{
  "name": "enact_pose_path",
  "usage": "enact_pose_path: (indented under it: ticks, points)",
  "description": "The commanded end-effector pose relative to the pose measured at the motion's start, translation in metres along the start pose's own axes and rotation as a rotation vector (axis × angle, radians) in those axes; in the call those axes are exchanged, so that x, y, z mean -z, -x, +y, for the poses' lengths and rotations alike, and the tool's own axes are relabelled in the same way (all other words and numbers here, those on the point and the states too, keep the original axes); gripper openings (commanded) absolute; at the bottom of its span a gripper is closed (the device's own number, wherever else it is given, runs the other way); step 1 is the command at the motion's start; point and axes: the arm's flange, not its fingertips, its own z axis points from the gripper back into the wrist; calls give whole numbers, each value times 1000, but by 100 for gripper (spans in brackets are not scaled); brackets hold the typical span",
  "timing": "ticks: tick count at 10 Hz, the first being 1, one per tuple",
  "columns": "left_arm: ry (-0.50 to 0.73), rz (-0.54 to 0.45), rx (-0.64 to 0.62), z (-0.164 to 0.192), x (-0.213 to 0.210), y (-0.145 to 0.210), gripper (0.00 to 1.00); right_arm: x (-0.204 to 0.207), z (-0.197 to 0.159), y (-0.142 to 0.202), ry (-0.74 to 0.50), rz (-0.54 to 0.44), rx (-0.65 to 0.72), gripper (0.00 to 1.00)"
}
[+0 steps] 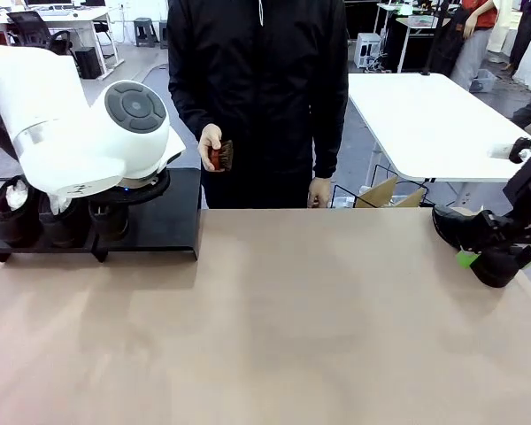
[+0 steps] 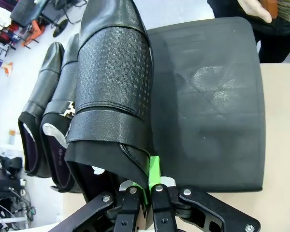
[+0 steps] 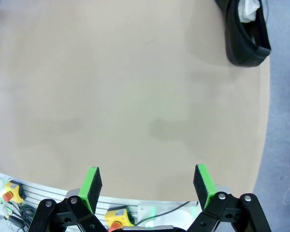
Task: Organize the shoes by placing them on the stand.
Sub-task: Place the Shoe from the middle of the table onto the Shoes Stand.
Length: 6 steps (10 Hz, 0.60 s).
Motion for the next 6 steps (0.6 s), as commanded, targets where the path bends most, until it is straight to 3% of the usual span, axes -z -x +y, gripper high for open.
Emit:
enact_pose_path:
  ticks: [1,6]
  points:
    - [-6,-41,-7,-1,9,-4,0,0,0,-2,-12,1,8,100]
    - [15,-52,-12,-2,27,-5,0,0,0,-2,-12,1,8,100]
